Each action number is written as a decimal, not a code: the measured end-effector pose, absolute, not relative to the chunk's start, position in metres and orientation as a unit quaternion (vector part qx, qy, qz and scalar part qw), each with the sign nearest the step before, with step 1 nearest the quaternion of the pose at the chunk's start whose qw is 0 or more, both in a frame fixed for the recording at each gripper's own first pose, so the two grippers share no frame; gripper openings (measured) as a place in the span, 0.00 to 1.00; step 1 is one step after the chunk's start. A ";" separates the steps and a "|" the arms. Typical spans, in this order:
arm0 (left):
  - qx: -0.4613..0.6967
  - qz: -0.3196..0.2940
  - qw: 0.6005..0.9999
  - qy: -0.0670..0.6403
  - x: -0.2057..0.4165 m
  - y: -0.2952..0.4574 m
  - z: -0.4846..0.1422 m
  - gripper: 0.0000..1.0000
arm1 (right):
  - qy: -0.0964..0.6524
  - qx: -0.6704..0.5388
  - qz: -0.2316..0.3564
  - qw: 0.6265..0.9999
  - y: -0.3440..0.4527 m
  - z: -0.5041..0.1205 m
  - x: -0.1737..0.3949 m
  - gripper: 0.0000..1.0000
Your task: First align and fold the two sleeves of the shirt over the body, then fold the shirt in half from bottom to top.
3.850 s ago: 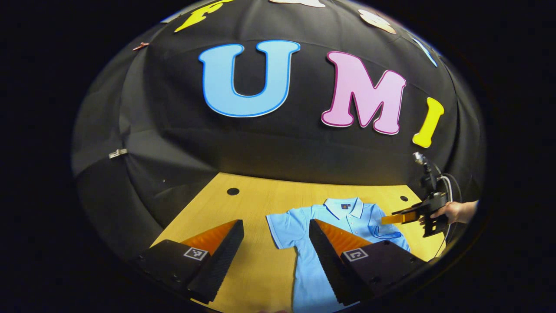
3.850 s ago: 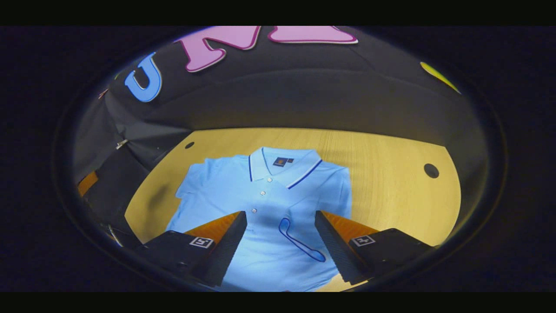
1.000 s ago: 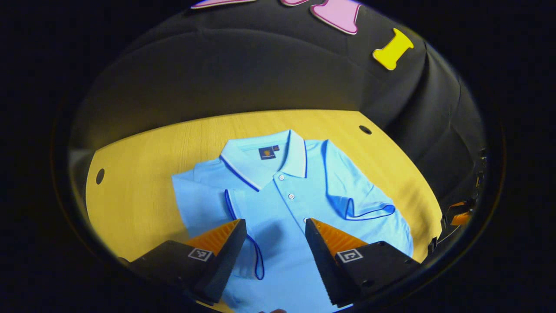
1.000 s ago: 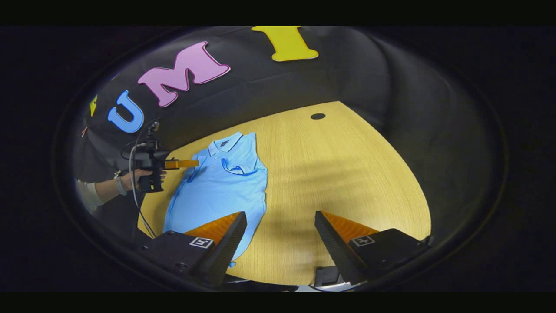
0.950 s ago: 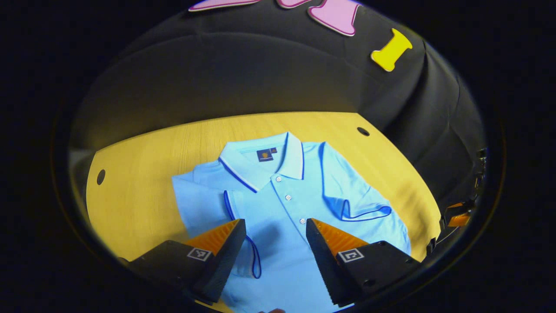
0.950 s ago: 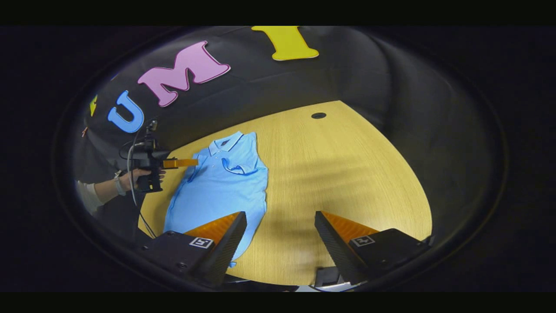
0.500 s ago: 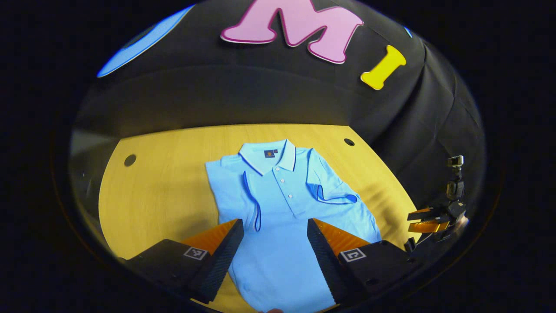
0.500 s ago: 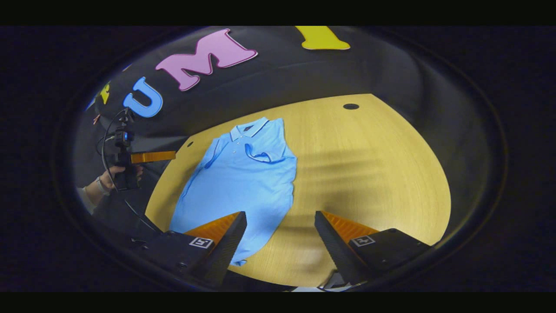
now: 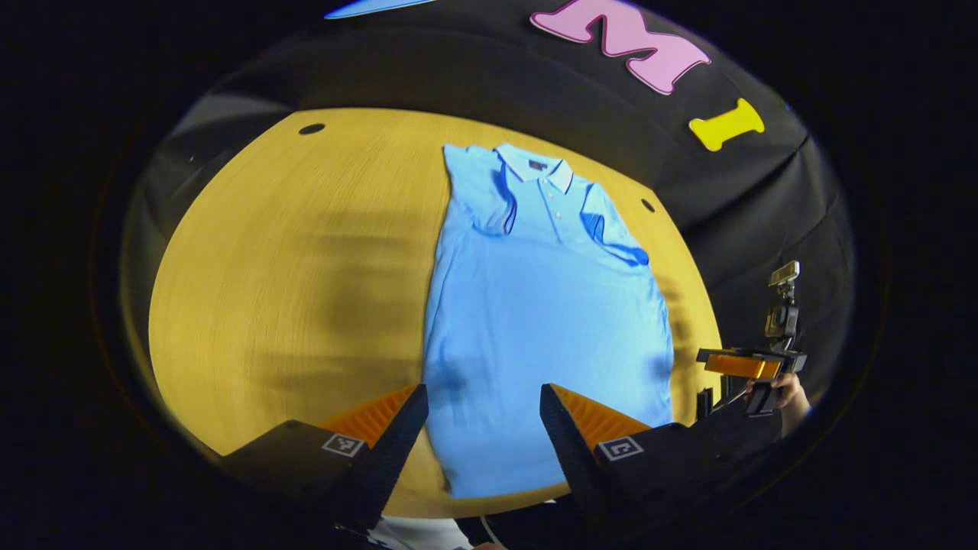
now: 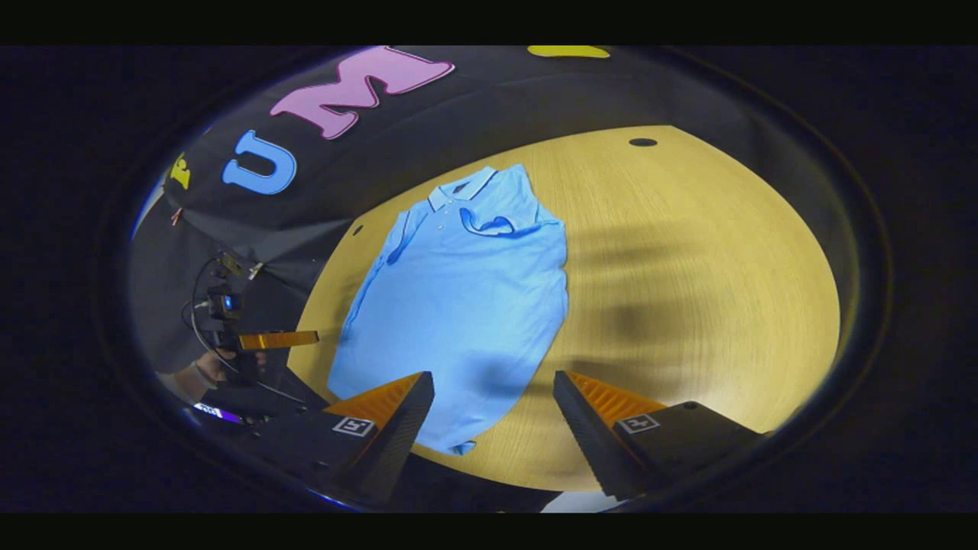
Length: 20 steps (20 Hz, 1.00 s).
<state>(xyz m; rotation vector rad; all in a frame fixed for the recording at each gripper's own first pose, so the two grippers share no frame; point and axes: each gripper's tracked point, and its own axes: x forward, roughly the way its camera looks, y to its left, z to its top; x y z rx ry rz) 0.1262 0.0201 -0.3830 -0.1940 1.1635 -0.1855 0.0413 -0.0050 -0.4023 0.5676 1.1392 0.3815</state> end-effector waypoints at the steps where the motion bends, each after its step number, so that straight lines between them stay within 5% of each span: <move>1: -0.092 -0.086 0.822 0.555 0.115 0.020 -0.390 0.95 | 0.535 0.277 0.179 0.778 -0.001 -0.404 0.035 0.98; 4: -0.101 -0.075 0.799 0.588 0.076 0.024 -0.409 0.95 | 0.559 0.321 0.187 0.742 0.013 -0.412 0.016 0.92; 7: -0.132 -0.066 0.778 0.611 0.056 0.018 -0.419 0.89 | 0.593 0.341 0.182 0.707 0.020 -0.426 -0.001 1.00; 8: -0.143 -0.071 0.777 0.609 0.054 0.013 -0.419 0.95 | 0.600 0.351 0.181 0.696 0.020 -0.426 -0.004 0.97; 11: -0.148 -0.072 0.774 0.612 0.055 0.013 -0.422 0.92 | 0.611 0.408 0.170 0.656 0.041 -0.423 -0.006 0.90; 15: -0.167 -0.075 0.761 0.623 0.056 0.005 -0.423 0.92 | 0.644 0.449 0.169 0.596 0.069 -0.417 -0.028 0.95; 20: -0.184 -0.091 0.744 0.635 0.053 -0.011 -0.426 0.89 | 0.648 0.490 0.144 0.565 0.087 -0.418 -0.030 0.87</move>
